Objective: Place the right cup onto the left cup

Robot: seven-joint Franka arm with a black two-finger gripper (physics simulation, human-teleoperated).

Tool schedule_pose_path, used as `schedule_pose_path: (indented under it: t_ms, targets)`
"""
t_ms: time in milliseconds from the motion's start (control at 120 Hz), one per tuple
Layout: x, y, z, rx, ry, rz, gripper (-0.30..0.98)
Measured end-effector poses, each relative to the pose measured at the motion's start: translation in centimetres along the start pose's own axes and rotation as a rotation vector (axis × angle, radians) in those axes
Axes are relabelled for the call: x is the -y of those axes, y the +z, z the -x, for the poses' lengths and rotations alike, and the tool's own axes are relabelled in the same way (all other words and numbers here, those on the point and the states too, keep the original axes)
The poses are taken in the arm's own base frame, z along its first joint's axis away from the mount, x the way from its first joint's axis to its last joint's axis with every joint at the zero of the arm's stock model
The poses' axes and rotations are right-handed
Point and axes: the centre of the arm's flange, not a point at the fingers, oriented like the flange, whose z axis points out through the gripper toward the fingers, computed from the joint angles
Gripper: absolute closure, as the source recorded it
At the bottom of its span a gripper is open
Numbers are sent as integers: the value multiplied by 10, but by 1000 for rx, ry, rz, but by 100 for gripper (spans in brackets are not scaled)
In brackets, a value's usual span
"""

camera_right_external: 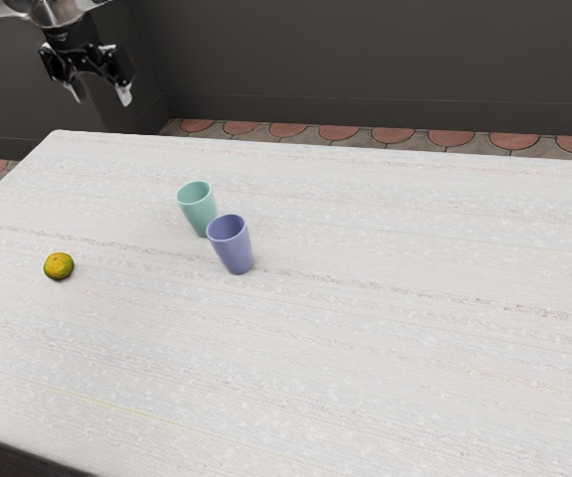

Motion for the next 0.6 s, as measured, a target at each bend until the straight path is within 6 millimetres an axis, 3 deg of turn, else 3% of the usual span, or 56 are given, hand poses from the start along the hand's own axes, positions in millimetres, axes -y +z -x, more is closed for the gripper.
schedule_pose_path:
  t_ms: [75, 300, 433, 600]
  targets:
    - [-25, 13, 6, 15, 66, 32, 2]
    - [-45, 54, -1, 47, 126, 44, 2]
    - [-91, 87, 5, 80, 161, 44, 2]
    - [-142, 151, 21, 124, 117, 55, 2]
